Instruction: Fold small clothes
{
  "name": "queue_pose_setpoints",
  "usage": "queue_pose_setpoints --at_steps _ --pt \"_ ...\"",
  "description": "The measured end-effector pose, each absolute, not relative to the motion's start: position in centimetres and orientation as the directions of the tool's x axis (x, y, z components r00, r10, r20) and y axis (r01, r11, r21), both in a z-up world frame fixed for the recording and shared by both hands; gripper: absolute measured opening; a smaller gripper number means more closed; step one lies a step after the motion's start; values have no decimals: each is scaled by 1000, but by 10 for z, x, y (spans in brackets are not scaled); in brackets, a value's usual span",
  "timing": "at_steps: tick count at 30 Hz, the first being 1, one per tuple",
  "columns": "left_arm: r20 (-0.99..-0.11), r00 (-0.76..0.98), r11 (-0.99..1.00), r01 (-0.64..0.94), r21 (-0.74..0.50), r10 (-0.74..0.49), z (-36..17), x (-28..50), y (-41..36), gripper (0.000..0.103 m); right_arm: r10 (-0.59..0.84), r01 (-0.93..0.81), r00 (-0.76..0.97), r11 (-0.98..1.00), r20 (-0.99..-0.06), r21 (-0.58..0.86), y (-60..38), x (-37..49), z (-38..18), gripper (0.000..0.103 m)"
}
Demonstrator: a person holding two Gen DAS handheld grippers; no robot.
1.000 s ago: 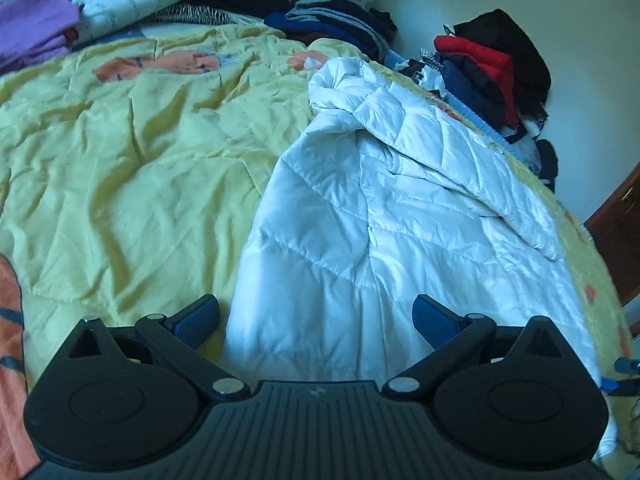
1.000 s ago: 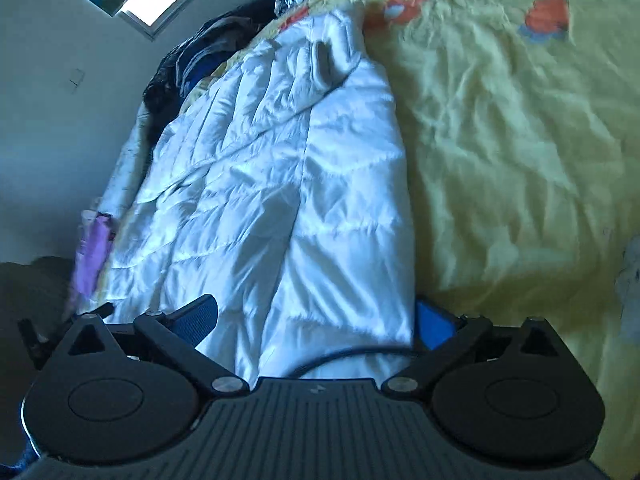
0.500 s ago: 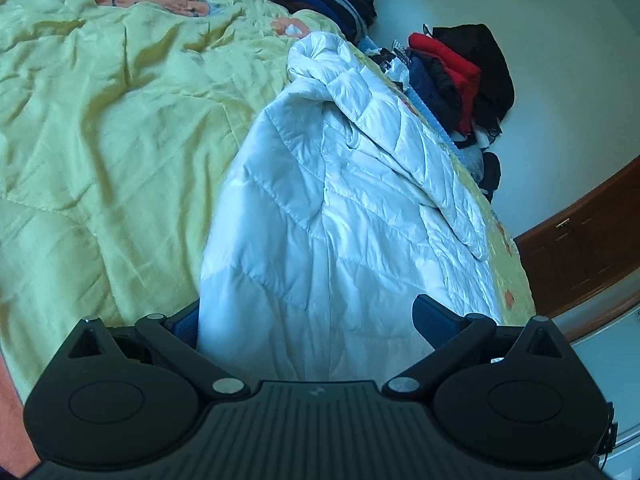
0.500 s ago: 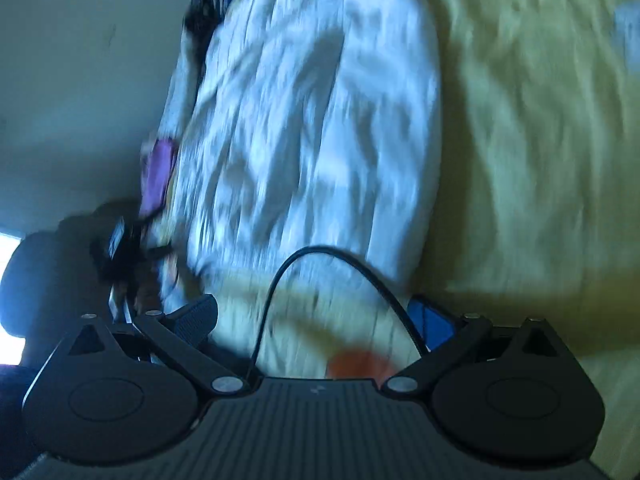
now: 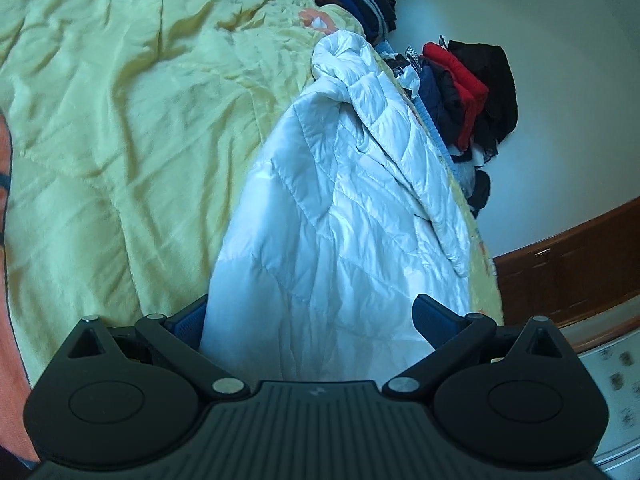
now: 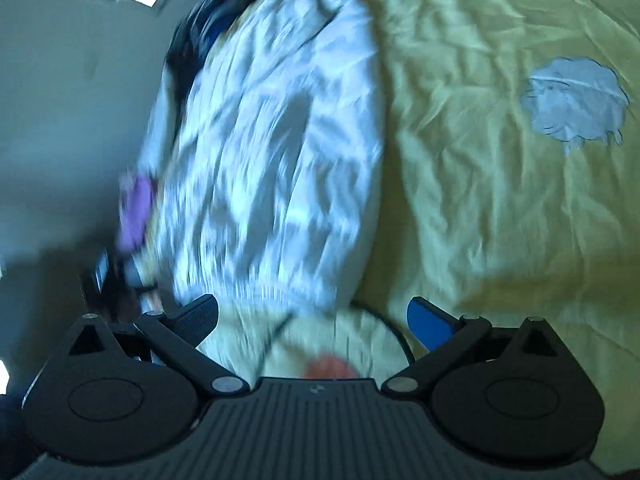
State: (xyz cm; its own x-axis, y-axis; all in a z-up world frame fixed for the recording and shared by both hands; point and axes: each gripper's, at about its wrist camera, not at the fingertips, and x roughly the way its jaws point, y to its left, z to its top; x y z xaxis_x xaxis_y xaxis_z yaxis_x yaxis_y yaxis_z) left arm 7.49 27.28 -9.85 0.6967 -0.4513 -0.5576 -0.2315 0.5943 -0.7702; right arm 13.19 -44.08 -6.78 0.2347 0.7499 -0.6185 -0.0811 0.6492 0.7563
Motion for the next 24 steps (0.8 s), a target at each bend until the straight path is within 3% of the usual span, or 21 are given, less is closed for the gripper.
queue_pose_setpoints --at_steps 5,10,15,19,22,24 --pt "-544 640 569 -198 -798 -542 -103 69 261 103 737 91 338 593 -585 800 -462 154 -90 102" --pt "-531 607 529 -205 -824 -592 -107 44 257 103 759 68 334 572 -559 817 -445 166 -97 101" --pt "-458 668 402 -251 -881 -586 -120 39 264 103 790 44 317 540 -524 841 -421 179 -105 101" --pt "-468 669 422 -245 -873 -578 -116 54 252 103 787 39 311 550 -533 834 -416 187 -103 101" --pt "-510 641 492 -228 -840 -573 -110 64 242 98 774 33 331 562 -540 826 -416 187 -99 101" --pt "-522 637 519 -216 -827 -567 -108 64 240 83 771 45 336 560 -540 827 -420 183 -102 101"
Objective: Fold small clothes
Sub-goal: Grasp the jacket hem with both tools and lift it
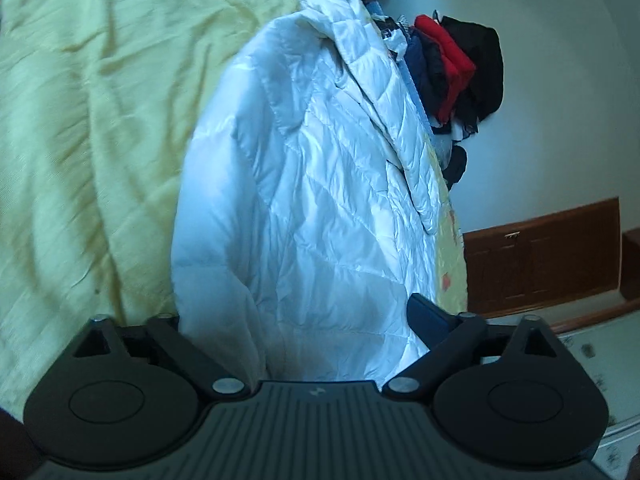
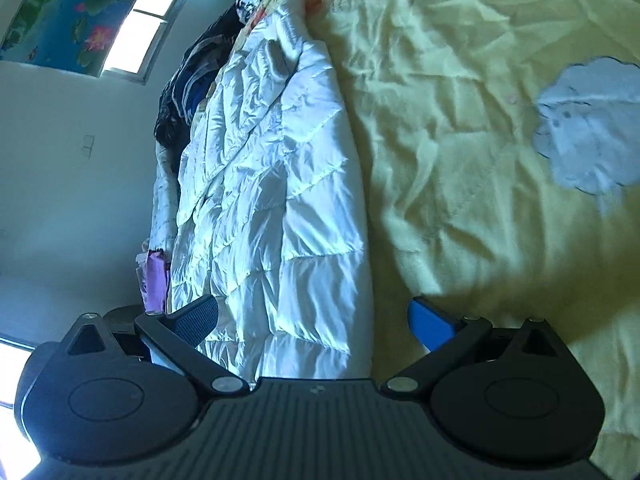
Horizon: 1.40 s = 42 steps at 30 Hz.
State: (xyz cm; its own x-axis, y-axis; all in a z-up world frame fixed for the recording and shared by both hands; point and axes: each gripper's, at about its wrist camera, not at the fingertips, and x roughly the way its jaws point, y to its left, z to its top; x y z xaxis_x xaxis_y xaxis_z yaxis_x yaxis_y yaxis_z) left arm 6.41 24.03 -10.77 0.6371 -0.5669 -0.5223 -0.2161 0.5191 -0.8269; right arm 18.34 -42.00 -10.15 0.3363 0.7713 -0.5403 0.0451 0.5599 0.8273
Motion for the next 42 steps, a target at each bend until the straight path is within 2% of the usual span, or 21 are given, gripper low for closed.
queue_pose_setpoints --at_steps 1,2,4,8,10,11,12,13,14,17,27,32,37,40,42 --pt "-536 629 535 -216 -816 -563 -108 65 239 63 771 53 332 560 -543 827 -421 181 -103 100" --pt "-555 624 559 -218 -800 -551 -108 66 237 50 774 51 335 555 -538 830 -423 178 -107 102" --pt "-604 604 608 -234 -759 -520 -109 69 234 39 786 58 334 534 -520 844 -421 173 -110 98" --pt "-600 605 587 -255 -768 -523 -110 70 237 39 831 29 275 496 -484 868 -401 168 -115 88" --pt "-604 604 586 -261 -767 -521 -109 70 236 38 835 6 260 500 -484 866 -389 168 -117 75" --pt "-600 609 581 -264 -770 -519 -108 70 237 28 836 9 265 497 -481 868 -385 169 -118 69" --pt "-594 618 575 -264 -774 -515 -106 71 236 22 837 17 261 495 -481 869 -382 171 -120 44" --pt "-586 626 564 -269 -781 -513 -105 71 238 17 839 9 248 499 -485 867 -377 173 -122 12" --pt "-573 639 549 -268 -791 -513 -104 70 239 13 833 1 245 511 -495 860 -374 173 -123 13" --pt "-535 681 560 -218 -800 -500 -90 65 238 10 819 -59 283 534 -499 843 -367 170 -115 13" --pt "-327 790 561 25 -827 -518 -35 34 244 8 874 -190 356 413 -330 891 -397 148 -61 12" --pt "-222 805 550 149 -822 -550 -13 27 248 8 903 -246 375 316 -211 916 -405 139 -41 12" --pt "-152 847 522 164 -837 -510 2 73 264 8 888 -257 442 262 -128 930 -410 188 -30 12" --pt "-123 873 499 150 -854 -472 5 129 275 8 870 -269 487 234 -78 934 -404 251 -28 12" --pt "-129 882 465 110 -878 -453 1 178 282 8 852 -247 518 238 -80 939 -396 304 -32 13"
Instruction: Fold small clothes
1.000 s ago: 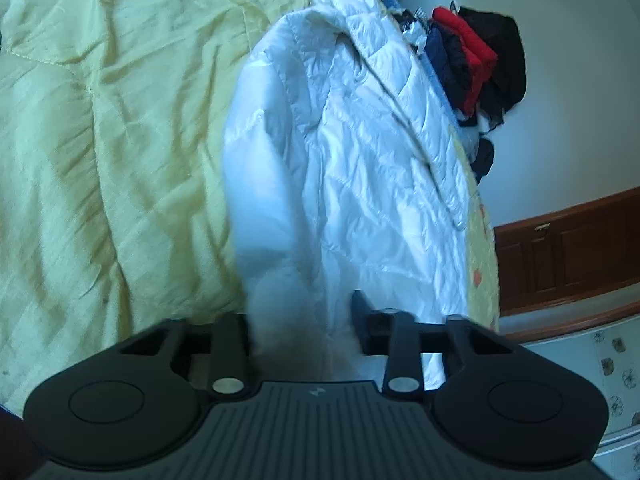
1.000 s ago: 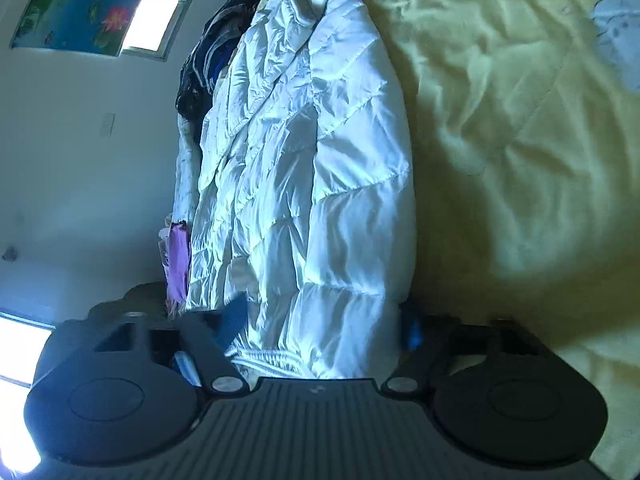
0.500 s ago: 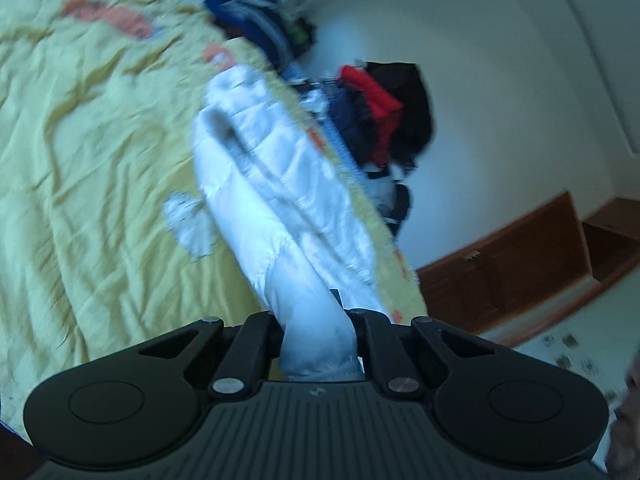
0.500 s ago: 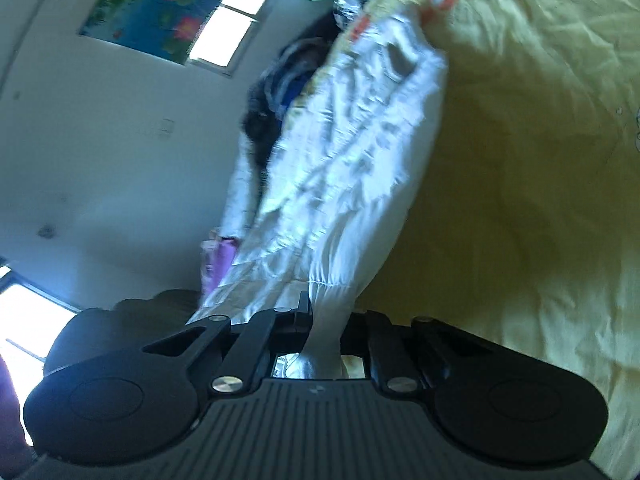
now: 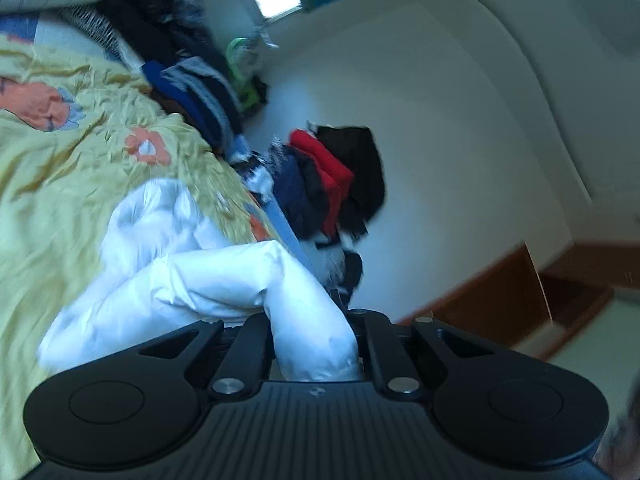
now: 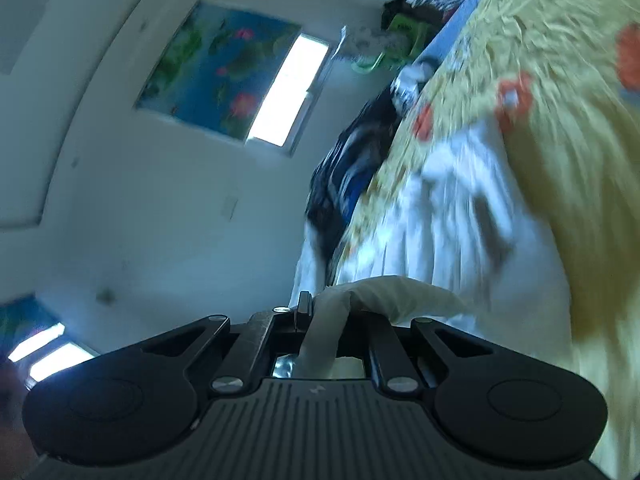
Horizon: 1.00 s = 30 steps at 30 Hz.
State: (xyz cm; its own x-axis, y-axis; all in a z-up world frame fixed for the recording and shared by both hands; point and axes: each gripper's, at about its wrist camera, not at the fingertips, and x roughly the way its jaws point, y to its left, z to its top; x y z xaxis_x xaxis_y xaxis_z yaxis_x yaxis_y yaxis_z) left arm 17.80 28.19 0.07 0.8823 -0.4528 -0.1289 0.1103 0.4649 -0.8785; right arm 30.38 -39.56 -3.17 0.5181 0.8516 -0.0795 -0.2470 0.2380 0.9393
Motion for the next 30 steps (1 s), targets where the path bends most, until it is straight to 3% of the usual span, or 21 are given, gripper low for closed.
queue_pose_setpoints --at_steps 7,13,17,19,20,21,22,23,24,27,30 --pt "-253 900 500 -46 -865 -354 -28 322 291 8 783 -70 581 320 -222 945 -354 459 -76 13" --pt "-434 841 514 -229 -826 -323 -91 387 292 9 757 73 556 368 -344 927 -332 514 -144 13" --pt "-431 830 467 -242 -851 -354 -119 395 297 9 794 93 535 285 -289 954 -328 519 -168 14" --pt "-413 831 435 -237 -869 -372 -120 392 302 11 809 97 529 241 -255 966 -331 521 -170 26" --pt "-399 835 419 -231 -878 -378 -117 389 304 19 810 94 538 219 -235 971 -334 521 -167 31" --pt "-375 843 404 -212 -890 -386 -111 384 305 26 801 89 560 197 -212 976 -338 519 -163 44" --pt "-333 857 392 -171 -904 -393 -100 377 305 53 783 72 593 178 -185 981 -344 515 -157 60" --pt "-279 878 389 -117 -914 -389 -88 368 305 91 761 38 629 175 -159 984 -350 509 -147 62" --pt "-226 909 405 -71 -911 -350 -73 355 304 102 741 12 653 201 -159 980 -354 505 -137 66" --pt "-127 975 578 1 -816 -182 -22 316 291 103 704 -115 683 367 -194 923 -350 487 -99 65" --pt "-179 984 811 -104 -576 -2 9 306 250 103 659 -244 702 578 -269 779 -322 468 -62 65"
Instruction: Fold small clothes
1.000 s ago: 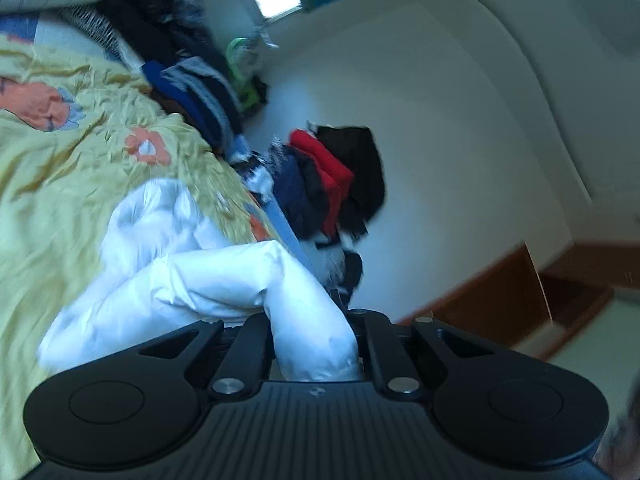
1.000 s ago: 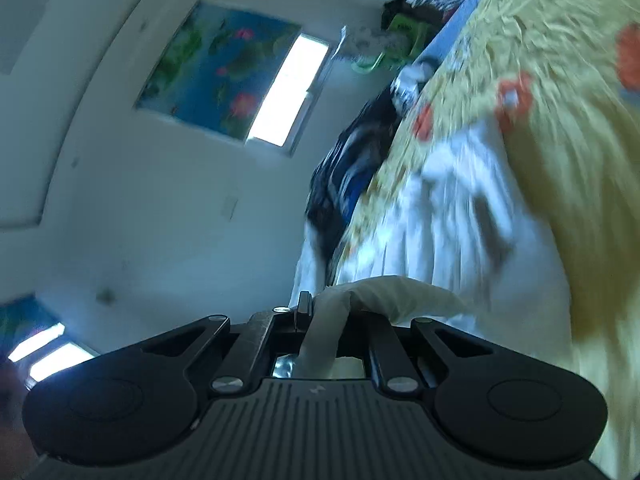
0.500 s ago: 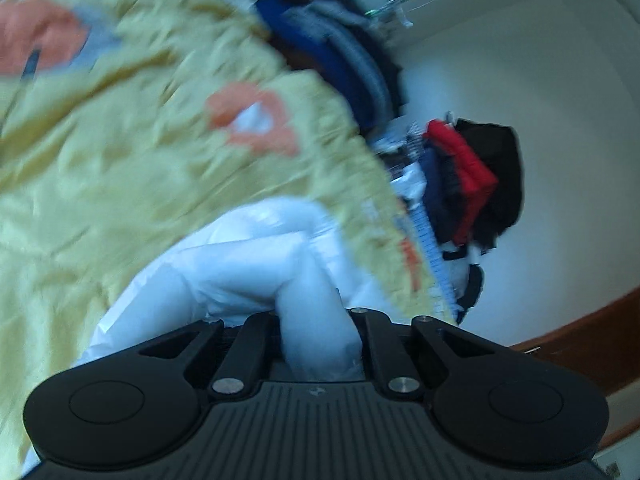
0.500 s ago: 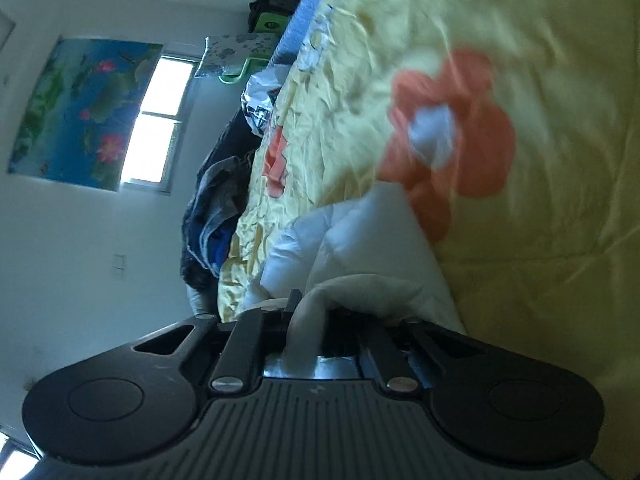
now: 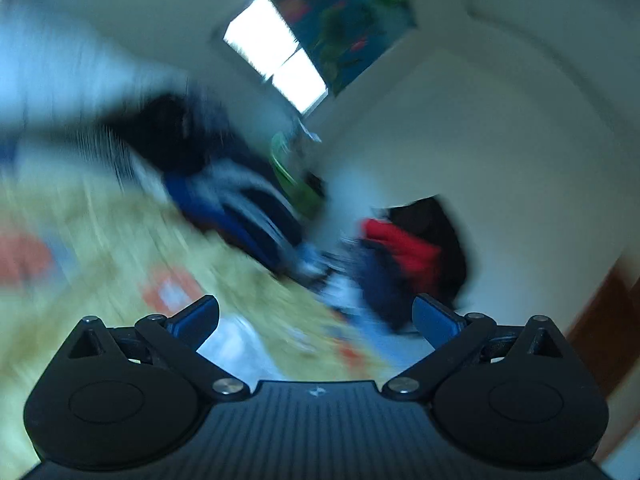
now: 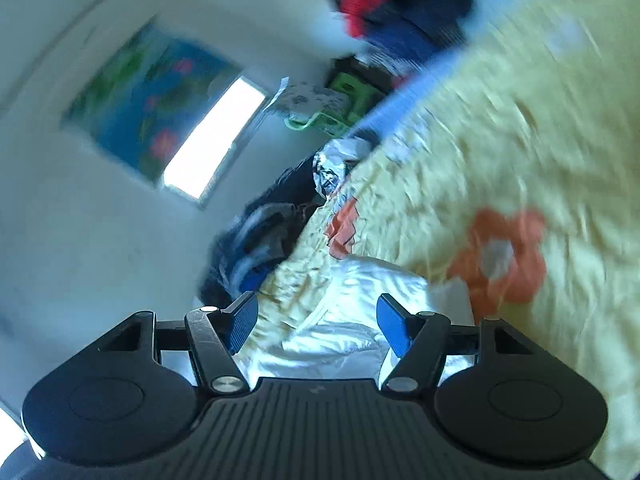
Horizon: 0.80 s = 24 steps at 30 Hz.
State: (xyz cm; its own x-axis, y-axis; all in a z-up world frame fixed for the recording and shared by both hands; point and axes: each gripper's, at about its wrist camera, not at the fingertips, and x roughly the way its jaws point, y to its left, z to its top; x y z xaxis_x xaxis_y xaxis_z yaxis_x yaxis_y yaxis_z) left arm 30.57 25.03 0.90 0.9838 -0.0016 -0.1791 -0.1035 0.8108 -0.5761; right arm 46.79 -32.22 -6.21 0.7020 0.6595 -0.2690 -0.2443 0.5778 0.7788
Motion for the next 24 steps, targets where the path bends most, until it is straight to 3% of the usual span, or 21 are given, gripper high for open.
queue_pose_setpoints --at_steps 2,5,11,13,16,24 --pt "-204 972 917 -182 -355 114 13 314 210 103 633 -315 712 675 -305 667 -300 462 -49 65" --pt "-268 955 978 -167 -124 129 1 343 156 103 617 -379 688 755 -383 535 -253 472 -43 65" --pt "-520 827 953 -61 296 214 -50 427 80 103 481 -370 635 876 -604 309 -190 524 -77 67" --pt "-563 800 959 -55 278 209 -68 440 85 103 475 -361 628 880 -617 309 -190 536 -94 67" --pt "-640 759 992 -73 100 121 -80 458 112 103 517 -360 627 855 -583 372 -200 548 -107 67" --pt "-645 761 996 -94 -7 67 -96 469 127 103 530 -367 651 846 -543 386 -195 555 -117 66"
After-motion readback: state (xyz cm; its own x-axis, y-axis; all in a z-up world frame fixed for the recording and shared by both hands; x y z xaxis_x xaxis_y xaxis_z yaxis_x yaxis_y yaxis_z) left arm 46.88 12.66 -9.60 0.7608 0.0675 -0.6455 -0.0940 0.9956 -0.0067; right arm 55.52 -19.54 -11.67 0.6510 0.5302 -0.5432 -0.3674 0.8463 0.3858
